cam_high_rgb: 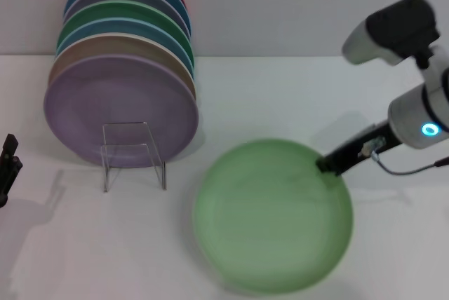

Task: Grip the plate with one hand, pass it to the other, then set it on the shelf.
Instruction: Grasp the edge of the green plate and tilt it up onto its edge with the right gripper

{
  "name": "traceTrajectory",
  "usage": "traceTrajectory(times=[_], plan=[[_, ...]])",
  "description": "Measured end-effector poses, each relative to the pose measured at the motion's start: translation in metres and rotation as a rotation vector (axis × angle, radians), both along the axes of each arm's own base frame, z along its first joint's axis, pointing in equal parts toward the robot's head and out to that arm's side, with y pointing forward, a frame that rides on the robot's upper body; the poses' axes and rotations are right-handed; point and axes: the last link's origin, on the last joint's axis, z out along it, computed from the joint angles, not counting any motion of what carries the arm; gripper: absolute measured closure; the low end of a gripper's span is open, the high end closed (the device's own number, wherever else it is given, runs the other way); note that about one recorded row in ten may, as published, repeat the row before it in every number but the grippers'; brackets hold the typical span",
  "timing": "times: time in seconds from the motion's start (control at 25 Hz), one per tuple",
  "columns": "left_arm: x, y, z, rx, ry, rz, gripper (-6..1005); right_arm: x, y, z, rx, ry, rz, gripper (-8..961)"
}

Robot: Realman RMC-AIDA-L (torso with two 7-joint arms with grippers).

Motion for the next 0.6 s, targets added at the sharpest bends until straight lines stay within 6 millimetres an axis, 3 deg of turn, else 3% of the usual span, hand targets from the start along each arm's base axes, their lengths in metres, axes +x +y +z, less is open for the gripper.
traceTrajectory(times=[0.32, 0.44, 0.6], plan=[[0.010, -0.006, 0.001, 0.024, -0.015, -0.064, 239, -0.009, -0.021, 0.024, 0.137, 0.187, 0.226, 936], [0.014, -0.008, 0.003, 0.033, -0.023, -0.093, 239, -0.006, -0.032, 0.030, 0.185, 0.239, 0.306, 936], [0.022, -0.011, 0.006, 0.032, -0.056, -0.151, 239, 0.013, -0.048, 0.041, 0.289, 0.275, 0.374, 936]])
